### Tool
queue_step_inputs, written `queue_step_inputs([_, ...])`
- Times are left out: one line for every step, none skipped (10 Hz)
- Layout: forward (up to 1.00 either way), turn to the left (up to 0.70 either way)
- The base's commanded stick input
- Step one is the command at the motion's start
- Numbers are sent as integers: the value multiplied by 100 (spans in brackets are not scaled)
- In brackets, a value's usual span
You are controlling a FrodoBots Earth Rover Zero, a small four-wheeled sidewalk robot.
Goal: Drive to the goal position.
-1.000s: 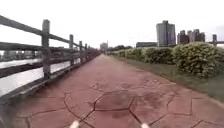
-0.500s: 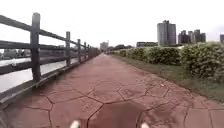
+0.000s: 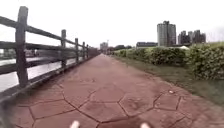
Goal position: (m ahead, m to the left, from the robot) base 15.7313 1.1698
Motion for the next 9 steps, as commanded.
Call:
queue_step_inputs([70, 10])
queue_step_inputs([70, 31])
queue_step_inputs([70, 34])
queue_step_inputs([70, 15])
queue_step_inputs([70, 0])
queue_step_inputs([70, 0])
queue_step_inputs([70, 0])
queue_step_inputs([70, 0])
queue_step_inputs([70, 0])
